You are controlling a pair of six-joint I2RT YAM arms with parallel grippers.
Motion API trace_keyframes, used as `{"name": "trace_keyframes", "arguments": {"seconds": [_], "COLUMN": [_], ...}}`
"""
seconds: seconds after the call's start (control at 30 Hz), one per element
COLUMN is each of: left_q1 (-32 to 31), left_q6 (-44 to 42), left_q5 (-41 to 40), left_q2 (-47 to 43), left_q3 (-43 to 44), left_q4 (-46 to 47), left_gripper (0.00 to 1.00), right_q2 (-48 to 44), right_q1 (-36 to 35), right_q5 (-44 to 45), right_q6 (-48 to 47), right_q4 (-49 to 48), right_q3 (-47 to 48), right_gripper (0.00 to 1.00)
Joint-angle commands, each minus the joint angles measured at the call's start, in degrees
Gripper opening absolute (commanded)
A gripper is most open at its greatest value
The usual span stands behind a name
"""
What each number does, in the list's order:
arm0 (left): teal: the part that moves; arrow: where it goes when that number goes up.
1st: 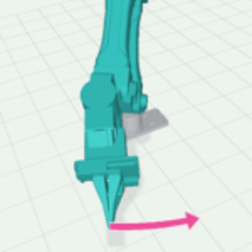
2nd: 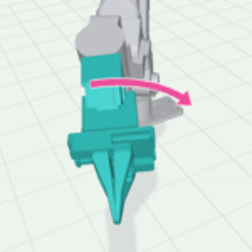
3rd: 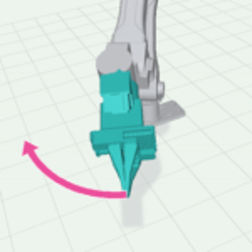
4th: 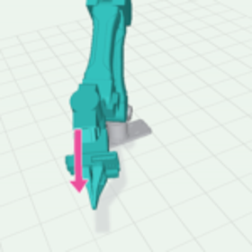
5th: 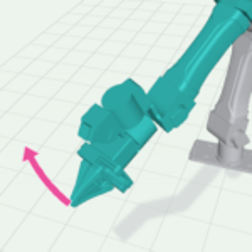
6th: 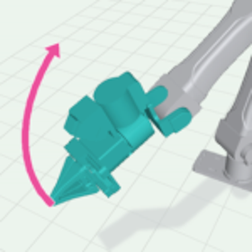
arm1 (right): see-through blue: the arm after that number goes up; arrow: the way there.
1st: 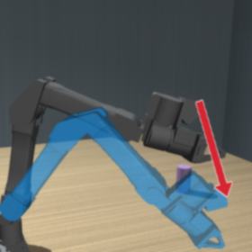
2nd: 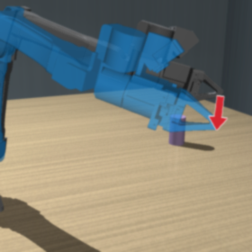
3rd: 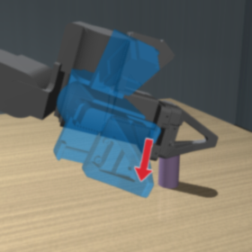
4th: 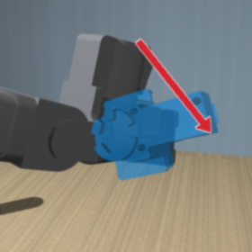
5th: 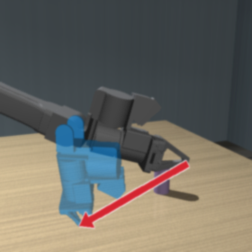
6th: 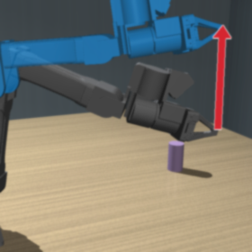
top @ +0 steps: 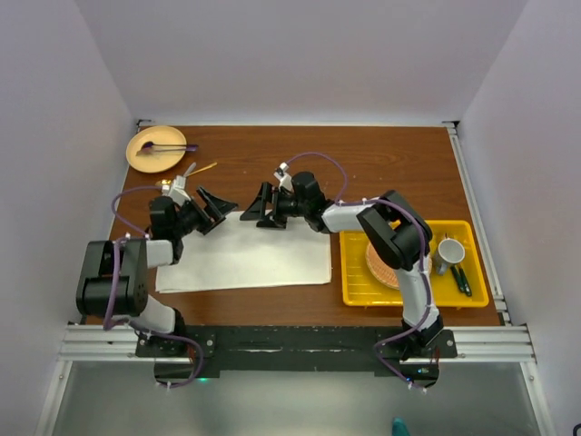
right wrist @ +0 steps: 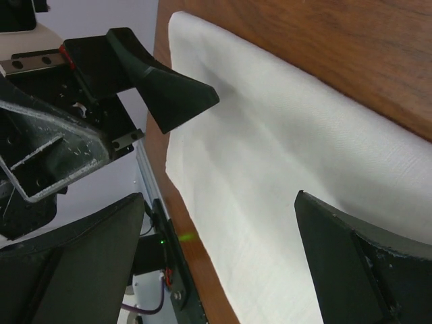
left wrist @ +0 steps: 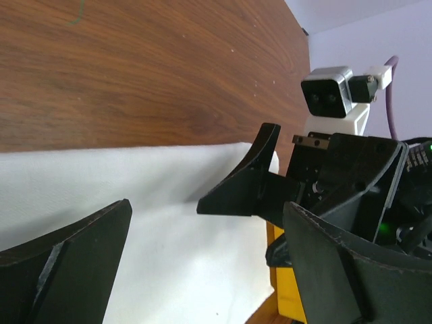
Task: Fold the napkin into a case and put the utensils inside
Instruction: Smooth out the rectangle-folded napkin at the center of the board.
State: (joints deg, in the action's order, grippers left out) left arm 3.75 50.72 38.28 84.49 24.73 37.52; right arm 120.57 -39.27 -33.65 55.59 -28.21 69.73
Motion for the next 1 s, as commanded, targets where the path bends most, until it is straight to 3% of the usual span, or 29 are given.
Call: {"name": "trace_keyframes", "arguments": {"seconds": [0.0, 0.27, 0.4, 0.67, 0.83, 0.97], "left_q1": [-0.1, 7.2, 13.4, 18.8, 19.6, 19.6], "left_q6": [4.7, 4.5, 2.1, -1.5, -1.7, -1.9], "left_q5": [-2.2, 0.3, 3.1, 4.8, 4.9, 5.1], "left_q2": [6.9, 19.0, 19.0, 15.4, 15.6, 15.4], "left_q3": [0.7, 2.0, 1.8, -1.8, -3.6, -3.6], "left_q4": [13.8, 21.5, 19.3, 15.8, 16.9, 17.1], "left_gripper": [1.00, 1.00, 1.00, 1.00, 1.00, 1.00], "right_q2": [2.8, 4.3, 5.0, 6.4, 5.6, 7.6], "right_q1": [1.0, 4.5, 5.9, 7.3, 5.1, 0.7], "right_q5": [-1.4, -4.0, -4.4, -5.8, -7.6, -7.1], "right_q6": [3.8, -0.2, -2.6, -7.6, -5.4, 3.5], "right_q4": [-8.8, -3.4, -0.2, 5.9, 1.3, -6.1], "right_q3": [0.7, -0.7, -0.3, 4.8, 8.8, 11.7], "right_gripper": [0.98, 0.98, 0.98, 0.98, 0.98, 0.98]}}
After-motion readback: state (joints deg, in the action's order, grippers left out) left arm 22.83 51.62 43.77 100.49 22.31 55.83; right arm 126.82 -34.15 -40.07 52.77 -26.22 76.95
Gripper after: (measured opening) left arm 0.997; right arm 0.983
